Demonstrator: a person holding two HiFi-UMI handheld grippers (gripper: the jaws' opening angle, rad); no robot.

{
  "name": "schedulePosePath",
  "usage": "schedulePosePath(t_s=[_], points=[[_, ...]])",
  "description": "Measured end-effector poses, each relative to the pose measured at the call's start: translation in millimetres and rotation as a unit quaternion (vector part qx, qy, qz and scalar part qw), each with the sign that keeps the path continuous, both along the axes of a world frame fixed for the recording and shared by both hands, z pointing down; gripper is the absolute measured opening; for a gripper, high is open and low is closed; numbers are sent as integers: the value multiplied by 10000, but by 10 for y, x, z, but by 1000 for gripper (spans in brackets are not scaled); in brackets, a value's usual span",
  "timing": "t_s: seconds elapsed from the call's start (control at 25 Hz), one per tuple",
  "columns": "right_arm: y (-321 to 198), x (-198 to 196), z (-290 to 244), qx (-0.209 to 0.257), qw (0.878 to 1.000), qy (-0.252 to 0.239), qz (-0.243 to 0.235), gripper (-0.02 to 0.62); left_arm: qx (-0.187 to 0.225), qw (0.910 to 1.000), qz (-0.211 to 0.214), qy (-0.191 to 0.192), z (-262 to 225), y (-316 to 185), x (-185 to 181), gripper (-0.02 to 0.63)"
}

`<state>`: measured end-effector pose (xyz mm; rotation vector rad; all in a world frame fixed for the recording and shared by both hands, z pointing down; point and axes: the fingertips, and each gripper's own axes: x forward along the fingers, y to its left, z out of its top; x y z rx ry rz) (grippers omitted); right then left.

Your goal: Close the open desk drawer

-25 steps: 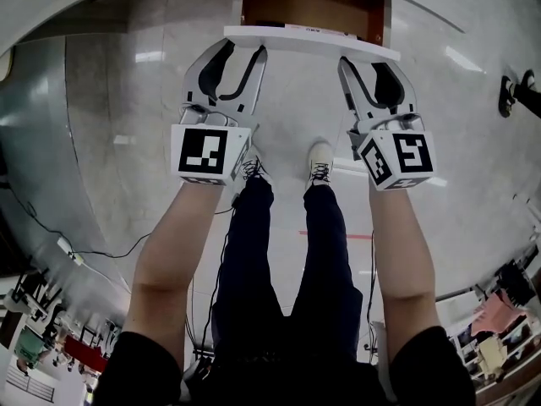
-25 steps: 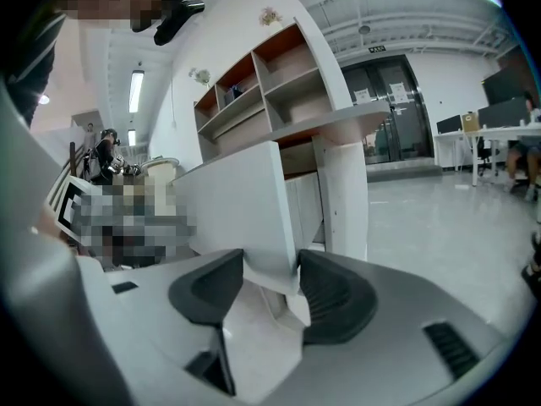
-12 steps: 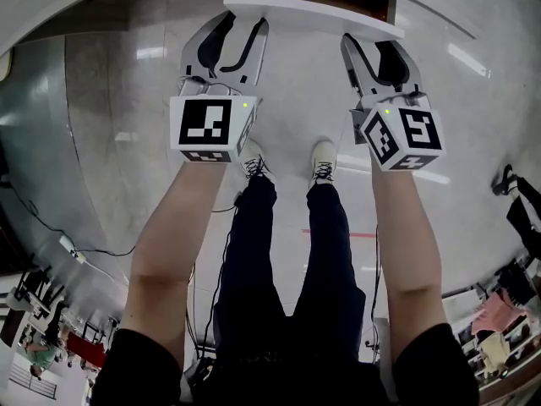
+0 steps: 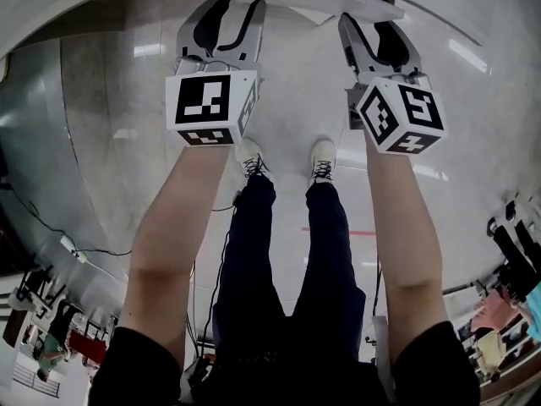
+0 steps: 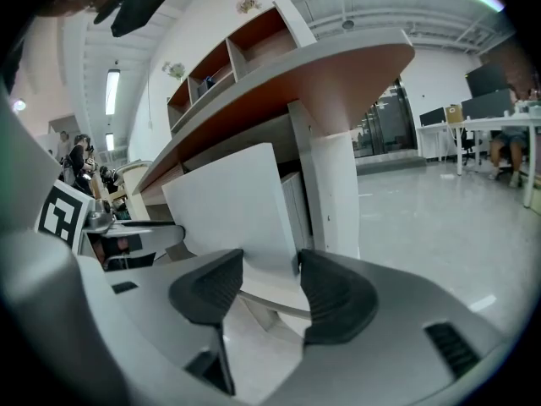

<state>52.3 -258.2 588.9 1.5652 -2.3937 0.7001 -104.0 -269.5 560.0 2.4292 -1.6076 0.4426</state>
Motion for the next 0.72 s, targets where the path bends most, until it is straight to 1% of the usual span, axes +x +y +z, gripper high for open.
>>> schedulePosePath(t_s=[0.12, 0.2, 0.36, 0.52, 0.72], points=[[-124, 66, 4, -138, 9993, -102, 341, 233, -1, 9999, -99, 33, -7, -99, 24, 164], [-160, 112, 14, -192, 9982, -119, 562, 248, -4, 9998, -183, 83, -5, -131, 43, 167], [-219, 139, 49, -300, 9955, -239, 863, 271, -48, 9990, -366, 239, 7, -195, 41, 179], [-344, 131, 45, -434, 9931, -454, 989, 279, -84, 9981, -509, 332, -6, -321, -14, 187], [-342, 122, 72, -452, 9935, -467, 935, 281, -77, 9983, -480, 308, 19, -322, -8, 189]])
